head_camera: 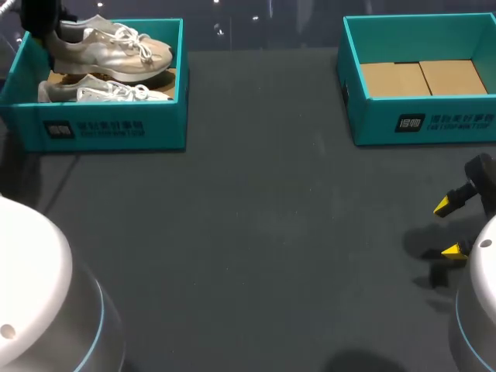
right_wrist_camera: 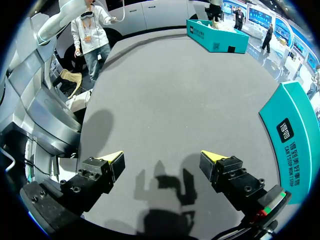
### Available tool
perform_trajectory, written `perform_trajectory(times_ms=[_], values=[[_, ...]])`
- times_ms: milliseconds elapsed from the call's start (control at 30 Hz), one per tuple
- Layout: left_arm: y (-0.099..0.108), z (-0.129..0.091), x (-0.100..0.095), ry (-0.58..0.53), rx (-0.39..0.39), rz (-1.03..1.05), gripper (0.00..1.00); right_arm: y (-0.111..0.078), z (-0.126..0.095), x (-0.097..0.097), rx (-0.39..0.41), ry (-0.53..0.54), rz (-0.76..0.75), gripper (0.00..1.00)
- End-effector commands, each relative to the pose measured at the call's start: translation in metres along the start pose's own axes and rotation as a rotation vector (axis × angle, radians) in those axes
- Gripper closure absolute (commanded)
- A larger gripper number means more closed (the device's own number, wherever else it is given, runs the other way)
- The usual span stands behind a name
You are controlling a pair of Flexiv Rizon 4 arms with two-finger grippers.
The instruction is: Take the shoe out of the shoebox, open the shoe tongue, remove and reinsert the insole, then place the shoe into the shoebox
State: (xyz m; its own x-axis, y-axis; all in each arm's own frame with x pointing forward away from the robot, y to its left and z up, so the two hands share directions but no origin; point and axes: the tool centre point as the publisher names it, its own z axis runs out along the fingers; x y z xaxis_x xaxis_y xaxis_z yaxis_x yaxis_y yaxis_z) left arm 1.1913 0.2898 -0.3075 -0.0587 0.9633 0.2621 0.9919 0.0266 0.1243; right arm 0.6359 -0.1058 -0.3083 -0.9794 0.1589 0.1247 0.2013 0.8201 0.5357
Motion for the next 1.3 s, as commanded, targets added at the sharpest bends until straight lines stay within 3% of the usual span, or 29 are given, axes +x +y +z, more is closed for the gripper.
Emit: perform_trajectory(times_ms=[33, 1300], values=[[0.005, 0.003, -0.002, 0.001, 0.007, 0.002, 1.0, 0.0, 0.0, 0.002, 0.001, -0.003, -0.001, 0.0], [0.0, 0.04, -0.014, -0.011, 0.09, -0.014, 1.0, 0.0, 0.0, 0.002, 0.001, -0.003, -0.001, 0.0]])
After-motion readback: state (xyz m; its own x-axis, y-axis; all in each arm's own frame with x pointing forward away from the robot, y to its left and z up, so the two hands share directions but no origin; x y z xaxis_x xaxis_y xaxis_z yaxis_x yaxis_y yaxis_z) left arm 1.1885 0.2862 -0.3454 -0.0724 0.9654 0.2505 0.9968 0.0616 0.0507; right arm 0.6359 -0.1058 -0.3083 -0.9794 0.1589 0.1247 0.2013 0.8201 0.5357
